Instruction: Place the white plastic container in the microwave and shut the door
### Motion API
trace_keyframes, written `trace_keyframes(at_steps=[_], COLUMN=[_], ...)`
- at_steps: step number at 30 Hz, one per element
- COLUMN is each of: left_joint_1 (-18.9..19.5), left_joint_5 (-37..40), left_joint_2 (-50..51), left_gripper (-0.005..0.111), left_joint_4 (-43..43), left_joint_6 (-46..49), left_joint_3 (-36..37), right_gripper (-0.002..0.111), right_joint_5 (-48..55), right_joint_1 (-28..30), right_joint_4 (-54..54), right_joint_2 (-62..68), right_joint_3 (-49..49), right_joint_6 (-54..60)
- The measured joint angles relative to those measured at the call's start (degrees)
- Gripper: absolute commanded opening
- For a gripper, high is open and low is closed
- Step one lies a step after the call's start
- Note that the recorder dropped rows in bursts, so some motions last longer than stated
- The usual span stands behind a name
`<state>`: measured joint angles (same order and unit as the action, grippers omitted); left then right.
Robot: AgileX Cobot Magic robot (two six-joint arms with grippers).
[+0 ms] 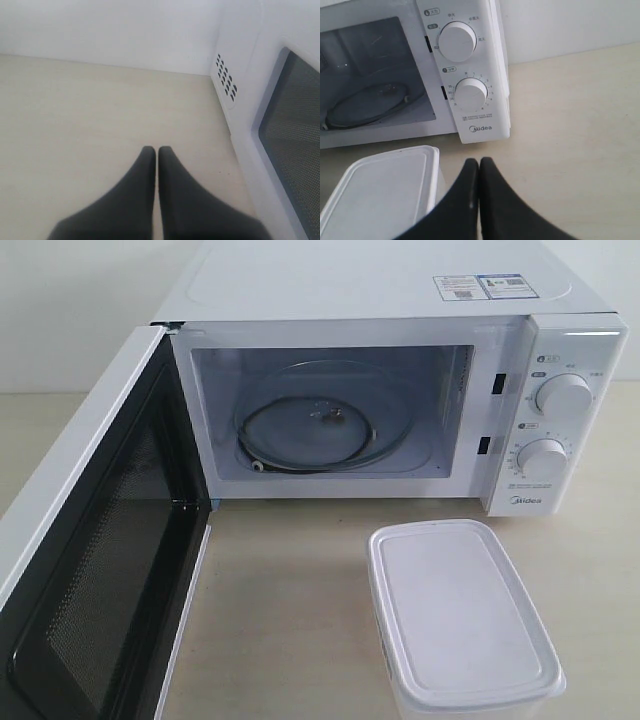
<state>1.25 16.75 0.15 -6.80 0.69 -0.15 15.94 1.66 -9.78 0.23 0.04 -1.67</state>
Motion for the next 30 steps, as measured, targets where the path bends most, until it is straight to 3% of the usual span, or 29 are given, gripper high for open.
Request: trace_keyframes(at_steps=[4, 9, 12, 16, 22, 30], left_joint_1=[0.0, 0.0, 0.0, 0.0, 0.0, 0.0], left_joint_5=[0.0, 0.0, 0.0, 0.0, 0.0, 0.0], left_joint_2=[0.0, 0.0, 0.0, 0.0, 0.0, 0.0], left_gripper=[0.004, 0.004, 0.004, 0.004, 0.004, 0.004], left_joint_4=[0.0, 0.0, 0.0, 0.0, 0.0, 0.0], left_joint_6=[0.0, 0.0, 0.0, 0.0, 0.0, 0.0], left_joint_3=[0.0, 0.0, 0.0, 0.0, 0.0, 0.0], right_gripper=[0.0, 0.0, 0.0, 0.0, 0.0, 0.0], right_joint_5=[-6.2, -26.08, -32.74, -32.7, -30.45, -29.99], right_joint_1=[0.0, 0.0, 0.0, 0.0, 0.0, 0.0], right_joint_4=[0.0, 0.0, 0.0, 0.0, 0.0, 0.0], right_joint_2=[0.0, 0.0, 0.0, 2.37, 16.59, 33.55], right_joint_3=[0.0, 0.0, -1.37, -7.55, -16.53, -17.54], right_joint_6=[0.12, 1.08, 3.76, 9.58, 14.89, 14.95])
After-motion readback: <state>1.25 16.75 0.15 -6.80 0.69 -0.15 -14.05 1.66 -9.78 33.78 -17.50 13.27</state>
